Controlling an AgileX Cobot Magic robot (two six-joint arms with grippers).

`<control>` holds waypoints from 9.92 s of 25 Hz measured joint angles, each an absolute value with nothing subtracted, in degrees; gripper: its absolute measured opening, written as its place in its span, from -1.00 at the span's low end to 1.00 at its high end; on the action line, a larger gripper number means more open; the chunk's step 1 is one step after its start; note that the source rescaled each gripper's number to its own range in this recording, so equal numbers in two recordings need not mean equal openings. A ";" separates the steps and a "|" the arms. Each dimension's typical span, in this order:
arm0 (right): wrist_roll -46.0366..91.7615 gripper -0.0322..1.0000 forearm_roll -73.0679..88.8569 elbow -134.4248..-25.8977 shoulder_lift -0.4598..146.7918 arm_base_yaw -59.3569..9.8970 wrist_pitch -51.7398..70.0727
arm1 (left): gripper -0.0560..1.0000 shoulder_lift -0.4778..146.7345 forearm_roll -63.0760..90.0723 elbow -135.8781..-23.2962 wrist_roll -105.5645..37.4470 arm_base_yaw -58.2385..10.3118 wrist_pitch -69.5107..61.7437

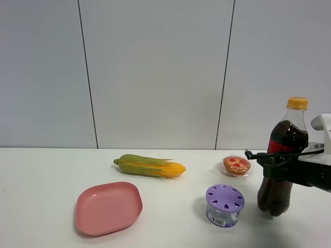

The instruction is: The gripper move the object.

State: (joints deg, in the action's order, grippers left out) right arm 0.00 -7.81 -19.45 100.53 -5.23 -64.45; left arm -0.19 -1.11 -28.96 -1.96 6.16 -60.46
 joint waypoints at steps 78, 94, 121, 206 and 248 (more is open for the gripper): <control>1.32 -0.94 -13.17 -53.23 114.82 -34.18 -38.51 | 1.00 -0.19 -1.12 -28.96 -1.96 6.16 -60.46; 1.56 -0.94 -12.30 -53.28 114.82 -34.13 -38.10 | 1.00 -0.19 -1.12 -28.96 -1.96 6.16 -60.46; -7.22 0.25 -12.24 -53.85 114.11 -34.13 -39.86 | 1.00 -0.19 -1.12 -28.96 -1.96 6.16 -60.46; -13.09 1.00 -16.94 -35.98 59.48 -18.66 -9.43 | 1.00 -0.19 -1.12 -28.96 -1.96 6.16 -60.46; -6.08 1.00 -3.19 -35.98 9.59 -2.89 58.63 | 1.00 -0.19 -1.12 -28.96 -1.96 6.16 -60.46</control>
State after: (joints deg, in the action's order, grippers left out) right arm -6.08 -3.19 -35.98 9.59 -2.89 58.63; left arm -0.19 -1.12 -28.96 -1.96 6.16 -60.46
